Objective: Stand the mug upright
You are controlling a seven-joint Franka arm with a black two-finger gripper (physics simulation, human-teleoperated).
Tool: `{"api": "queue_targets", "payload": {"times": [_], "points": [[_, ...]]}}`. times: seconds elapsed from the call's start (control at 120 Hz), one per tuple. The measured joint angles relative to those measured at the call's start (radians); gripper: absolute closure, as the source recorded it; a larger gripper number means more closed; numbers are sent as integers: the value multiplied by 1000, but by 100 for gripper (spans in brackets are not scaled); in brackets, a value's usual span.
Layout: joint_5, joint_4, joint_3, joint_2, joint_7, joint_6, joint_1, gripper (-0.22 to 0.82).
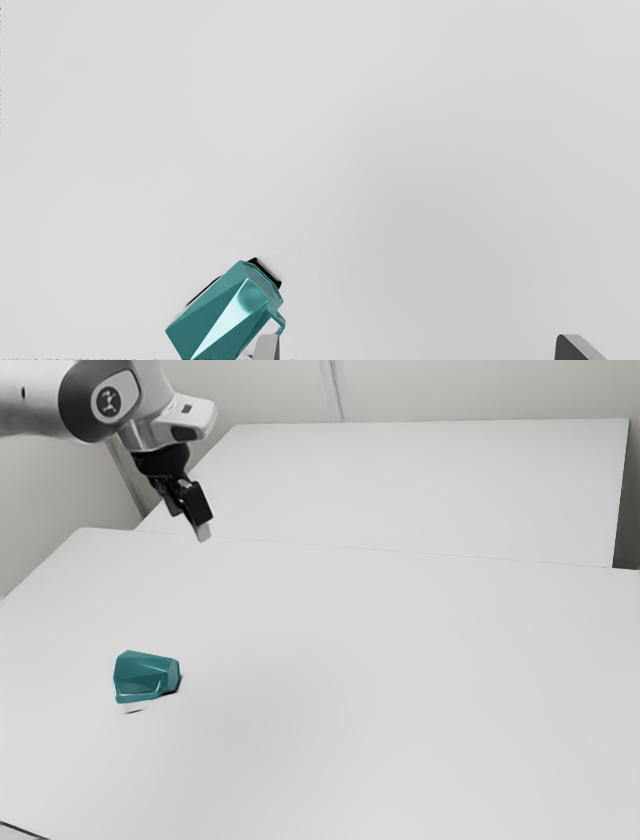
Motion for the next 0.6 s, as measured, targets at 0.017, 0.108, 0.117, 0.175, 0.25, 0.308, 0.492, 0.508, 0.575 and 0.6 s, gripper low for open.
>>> {"api": "queue_targets", "payload": {"times": [0.017,0.108,0.117,0.175,0.25,0.308,0.492,0.508,0.575,0.6], "points": [[0,-3,0,-2,0,2,2,0],[0,-37,1,-18,1,14,20,0],[0,-39,1,-20,1,15,21,0],[0,-66,1,-28,2,29,28,0],[-7,-123,1,-62,2,52,36,0],[-24,-165,2,-92,2,63,55,0],[-236,-286,7,-133,-6,62,300,0],[-253,-295,7,-134,-6,61,324,0],[-304,-326,5,-135,-5,57,407,0],[-317,-337,5,-135,-5,56,432,0]]}}
